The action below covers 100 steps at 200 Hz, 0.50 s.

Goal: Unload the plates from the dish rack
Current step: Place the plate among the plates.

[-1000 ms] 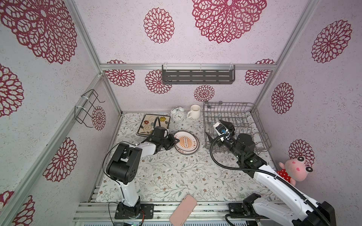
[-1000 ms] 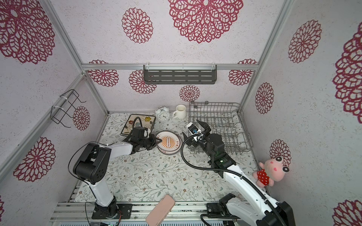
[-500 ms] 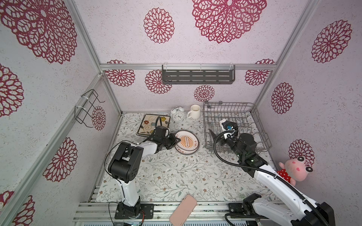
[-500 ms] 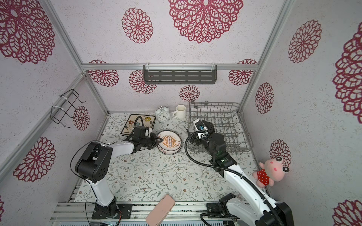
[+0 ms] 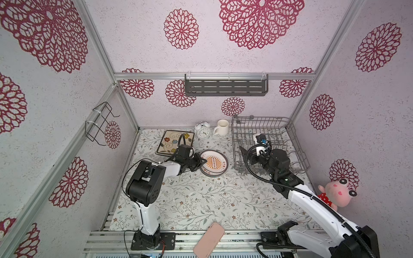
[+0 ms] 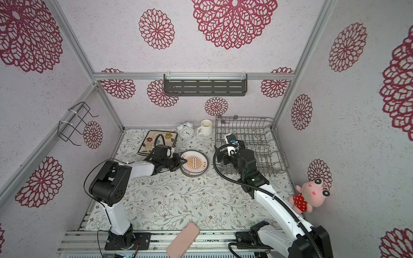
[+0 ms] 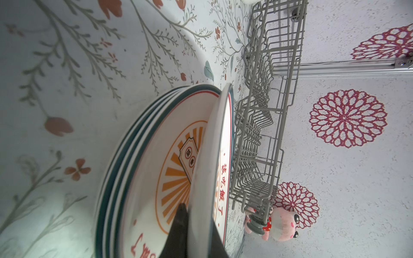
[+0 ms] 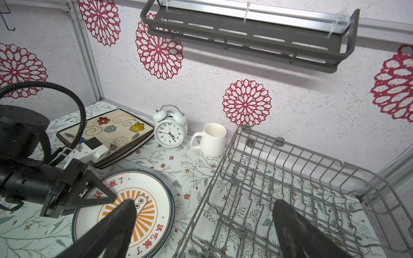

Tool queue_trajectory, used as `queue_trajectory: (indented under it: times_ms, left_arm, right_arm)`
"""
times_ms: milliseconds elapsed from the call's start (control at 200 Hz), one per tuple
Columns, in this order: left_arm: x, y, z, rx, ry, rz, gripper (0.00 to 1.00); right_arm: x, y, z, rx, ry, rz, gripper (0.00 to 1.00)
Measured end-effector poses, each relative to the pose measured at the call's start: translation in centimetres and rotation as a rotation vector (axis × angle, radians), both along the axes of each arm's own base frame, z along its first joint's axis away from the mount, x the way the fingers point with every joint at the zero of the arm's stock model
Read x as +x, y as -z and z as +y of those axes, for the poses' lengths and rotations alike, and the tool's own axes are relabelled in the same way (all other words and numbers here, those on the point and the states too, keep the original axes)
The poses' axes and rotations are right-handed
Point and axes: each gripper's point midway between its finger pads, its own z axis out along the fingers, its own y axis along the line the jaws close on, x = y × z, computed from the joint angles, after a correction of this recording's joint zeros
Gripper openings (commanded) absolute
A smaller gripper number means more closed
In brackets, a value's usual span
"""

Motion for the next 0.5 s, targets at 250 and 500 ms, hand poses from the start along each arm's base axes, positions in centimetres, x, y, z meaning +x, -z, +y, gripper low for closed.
queue_trajectory:
  times_ms: [250, 500]
  left_arm:
    - [-0.4, 0.8, 0.1, 0.007, -0.002, 0.032, 0.30]
    - [-1.0, 1.5, 0.3, 0.023, 0.001, 0.067, 0.41]
  right_arm:
    - [0.1, 0.0, -0.1, -0.003, 0.004, -0.001, 0.99]
    - [0.2, 0.1, -0.2, -0.011, 0.006, -0.002, 0.99]
